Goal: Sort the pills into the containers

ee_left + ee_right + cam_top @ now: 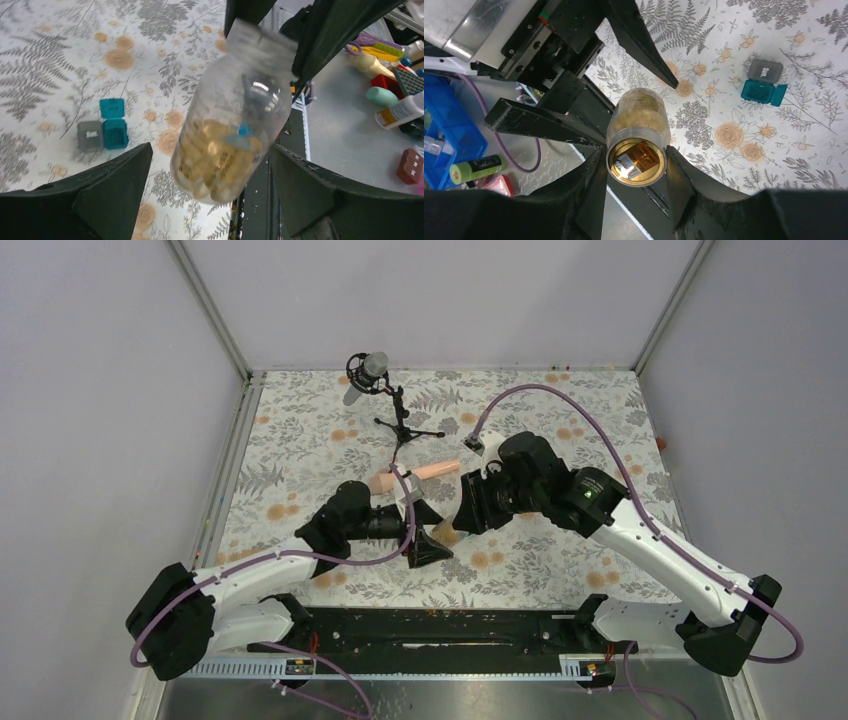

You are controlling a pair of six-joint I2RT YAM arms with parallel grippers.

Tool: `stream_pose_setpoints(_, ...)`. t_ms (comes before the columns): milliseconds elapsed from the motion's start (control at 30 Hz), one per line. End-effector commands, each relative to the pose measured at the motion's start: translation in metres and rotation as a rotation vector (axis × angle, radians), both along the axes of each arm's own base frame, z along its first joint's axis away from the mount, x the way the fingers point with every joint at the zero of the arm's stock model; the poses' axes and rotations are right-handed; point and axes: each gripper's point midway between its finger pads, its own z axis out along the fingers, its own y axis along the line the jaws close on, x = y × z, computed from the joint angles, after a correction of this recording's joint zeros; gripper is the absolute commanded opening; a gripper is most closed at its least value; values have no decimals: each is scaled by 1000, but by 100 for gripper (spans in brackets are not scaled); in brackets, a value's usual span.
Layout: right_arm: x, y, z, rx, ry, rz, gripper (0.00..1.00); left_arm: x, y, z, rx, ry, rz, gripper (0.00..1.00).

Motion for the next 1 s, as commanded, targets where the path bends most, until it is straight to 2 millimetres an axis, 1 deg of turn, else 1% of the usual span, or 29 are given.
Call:
stream_pose_setpoints(0,-14,2,11,57,22,79,25,-8,-19,40,-112,-151,-141,86)
stream_pose_setpoints(133,-16,5,10,62,34,95,25,-11,-23,44,-136,-140,-175,71)
stream_pose_setpoints(267,-12,10,12,76,28,91,26,-12,-24,42,-135,-131,-182,47)
stream_pose_setpoints(300,-10,11,13,81,23,85,27,-12,-23,42,-136,-127,-180,37)
stream_pose_setpoints(333,-7,12,13,83,20,72,31,-12,-23,43,-141,-128,-174,30)
stream_pose_setpoints(367,-3,12,11,80,15,49,38,-9,-23,44,-149,-131,-152,23)
stream_pose_setpoints(400,3,12,9,78,7,11,47,-5,-22,46,-163,-132,-124,14)
stream_pose_setpoints(433,9,13,5,86,-2,-21,58,-1,-22,50,-182,-137,-95,1)
stream_pose_setpoints(467,15,15,3,105,-16,-53,69,6,-22,51,-192,-133,-45,0)
stream_pose_setpoints(500,22,16,4,132,-38,-91,78,18,-20,56,-213,-125,39,0)
stream_pose_setpoints(533,28,19,2,153,-51,-119,84,23,-19,60,-234,-116,77,0)
stream_pose_setpoints(567,34,22,3,185,-68,-145,88,28,-17,59,-238,-105,115,0)
stream_pose_setpoints(600,40,24,2,210,-76,-178,89,34,-15,59,-241,-92,155,0)
stream_pose_setpoints(633,44,28,6,242,-89,-195,89,37,-14,59,-247,-80,180,0)
stream_pose_setpoints(767,62,34,31,390,-154,-290,84,52,-6,57,-252,-34,295,0)
stream_pose_setpoints(833,66,35,41,432,-188,-302,84,57,-3,54,-238,-17,335,0)
stream_pose_setpoints(900,70,36,44,424,-202,-303,87,60,-1,52,-234,-5,361,0)
stream_pose_setpoints(967,72,38,41,398,-203,-295,87,63,0,54,-239,1,377,0)
